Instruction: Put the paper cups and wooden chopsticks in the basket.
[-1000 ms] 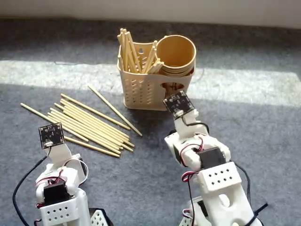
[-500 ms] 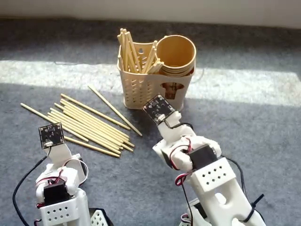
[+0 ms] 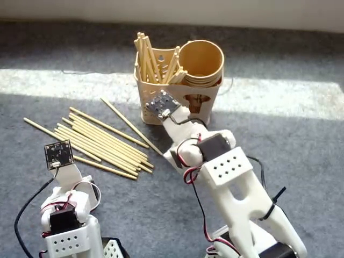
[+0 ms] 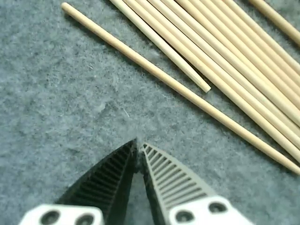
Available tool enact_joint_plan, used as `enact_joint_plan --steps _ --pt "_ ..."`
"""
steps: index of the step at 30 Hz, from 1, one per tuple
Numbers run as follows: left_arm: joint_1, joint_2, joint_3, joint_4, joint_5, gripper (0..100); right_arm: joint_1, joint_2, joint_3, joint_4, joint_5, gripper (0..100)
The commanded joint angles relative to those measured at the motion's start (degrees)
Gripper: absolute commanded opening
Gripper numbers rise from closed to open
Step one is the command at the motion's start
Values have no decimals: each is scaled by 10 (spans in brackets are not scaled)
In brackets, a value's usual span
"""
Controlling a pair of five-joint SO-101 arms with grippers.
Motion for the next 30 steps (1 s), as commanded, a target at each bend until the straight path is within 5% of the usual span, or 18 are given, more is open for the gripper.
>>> enact_joint_plan --steps 1,18,30 --pt "-5 -3 11 3 -3 7 -12 30 -45 5 4 49" --pt "-5 -3 11 3 -3 7 -24 124 -74 -20 4 53" --pt "-5 -3 11 3 -3 7 -34 179 -108 -50 2 163"
